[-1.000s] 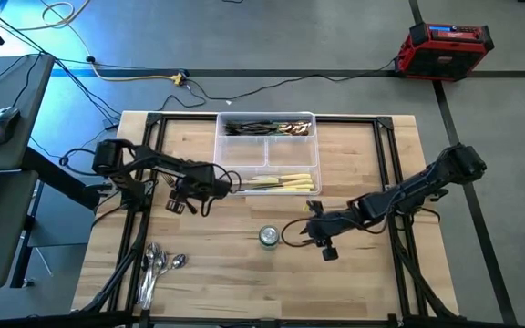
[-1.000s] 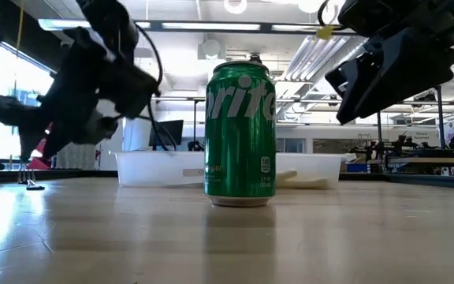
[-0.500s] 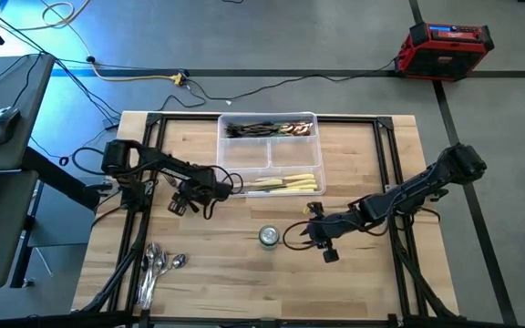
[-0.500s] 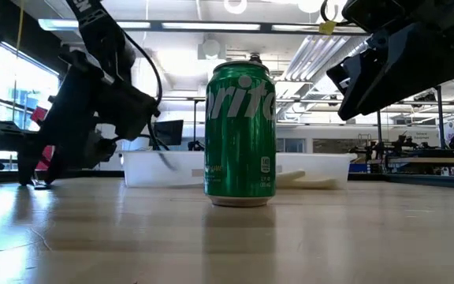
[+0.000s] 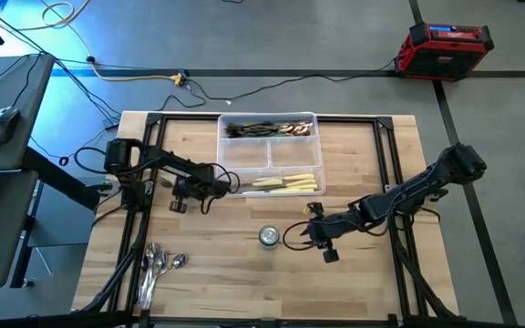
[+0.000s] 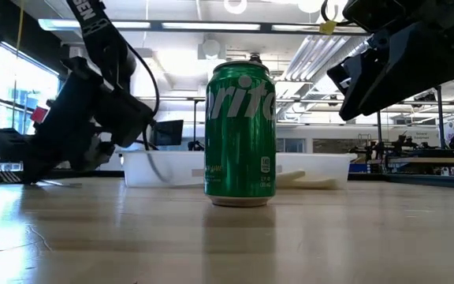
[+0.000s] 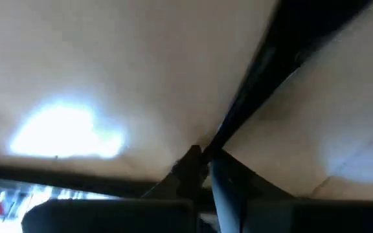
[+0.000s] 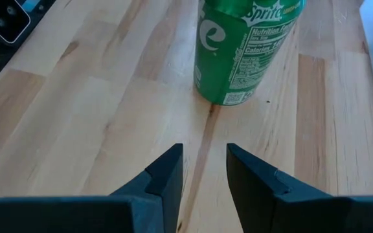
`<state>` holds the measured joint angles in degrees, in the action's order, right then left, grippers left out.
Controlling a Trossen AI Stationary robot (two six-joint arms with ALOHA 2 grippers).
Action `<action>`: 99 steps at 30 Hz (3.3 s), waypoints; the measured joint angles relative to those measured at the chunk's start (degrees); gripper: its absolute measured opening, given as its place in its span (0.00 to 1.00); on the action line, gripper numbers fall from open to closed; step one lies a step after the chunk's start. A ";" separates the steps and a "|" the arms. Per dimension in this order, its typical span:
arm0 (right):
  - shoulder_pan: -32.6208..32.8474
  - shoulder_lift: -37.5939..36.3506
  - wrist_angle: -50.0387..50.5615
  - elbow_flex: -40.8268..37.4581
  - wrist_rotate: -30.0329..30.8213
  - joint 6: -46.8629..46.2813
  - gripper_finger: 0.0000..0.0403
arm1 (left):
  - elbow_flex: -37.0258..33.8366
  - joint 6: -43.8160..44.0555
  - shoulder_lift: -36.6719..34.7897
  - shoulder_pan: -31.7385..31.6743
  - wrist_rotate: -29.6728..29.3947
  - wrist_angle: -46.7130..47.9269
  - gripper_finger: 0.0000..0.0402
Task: Sort silverware
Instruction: Put the black fork into the silverware tray, then adjust the silverware tray
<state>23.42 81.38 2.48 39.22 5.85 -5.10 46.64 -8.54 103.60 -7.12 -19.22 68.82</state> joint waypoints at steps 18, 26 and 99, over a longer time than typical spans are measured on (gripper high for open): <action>0.00 -0.01 -0.14 0.00 0.00 0.15 0.25 | 29.29 9.40 -6.37 -1.81 -12.44 19.68 0.00; 0.00 -0.02 -0.20 0.00 0.00 0.17 0.25 | 39.05 4.71 -6.40 -6.63 -15.62 10.69 0.00; -6.68 2.92 14.98 0.02 26.09 -12.01 0.25 | -3.94 35.46 -20.43 16.82 -17.23 -44.77 0.13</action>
<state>16.74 84.30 17.46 39.24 31.94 -17.11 42.70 26.92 83.18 9.69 -36.46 24.05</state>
